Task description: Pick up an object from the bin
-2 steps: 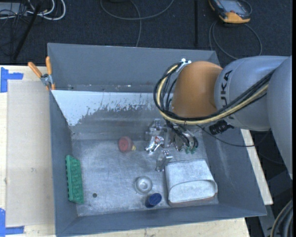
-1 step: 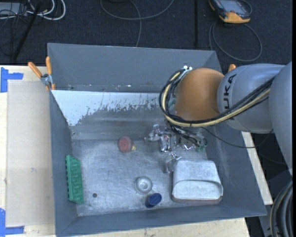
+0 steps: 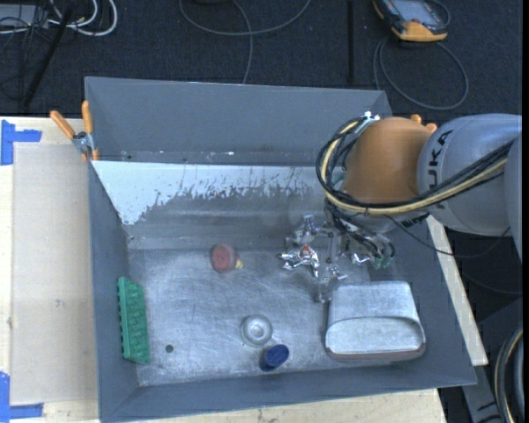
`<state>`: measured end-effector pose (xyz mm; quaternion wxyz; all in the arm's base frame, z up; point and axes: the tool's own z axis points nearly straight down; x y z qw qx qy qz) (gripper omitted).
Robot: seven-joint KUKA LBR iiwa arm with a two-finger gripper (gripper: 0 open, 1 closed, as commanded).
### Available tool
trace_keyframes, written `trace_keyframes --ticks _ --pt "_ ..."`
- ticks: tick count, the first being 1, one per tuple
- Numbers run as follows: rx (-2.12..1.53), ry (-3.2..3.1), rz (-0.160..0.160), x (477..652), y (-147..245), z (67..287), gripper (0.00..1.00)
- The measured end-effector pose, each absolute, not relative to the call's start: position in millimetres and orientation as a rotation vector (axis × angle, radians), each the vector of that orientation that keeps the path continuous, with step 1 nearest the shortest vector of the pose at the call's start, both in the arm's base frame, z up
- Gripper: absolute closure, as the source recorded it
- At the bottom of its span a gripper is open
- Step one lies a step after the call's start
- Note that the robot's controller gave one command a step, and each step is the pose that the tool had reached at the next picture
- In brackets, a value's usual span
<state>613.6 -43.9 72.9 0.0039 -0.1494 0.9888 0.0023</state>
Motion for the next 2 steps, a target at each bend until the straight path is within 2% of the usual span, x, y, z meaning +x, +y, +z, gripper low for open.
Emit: trace_keyframes --ticks 1,2 --pt "-0.472 3.103 -0.001 613.3 -46 74 1.0" --pt "-0.854 3.015 -0.003 593.7 -59 213 1.0"
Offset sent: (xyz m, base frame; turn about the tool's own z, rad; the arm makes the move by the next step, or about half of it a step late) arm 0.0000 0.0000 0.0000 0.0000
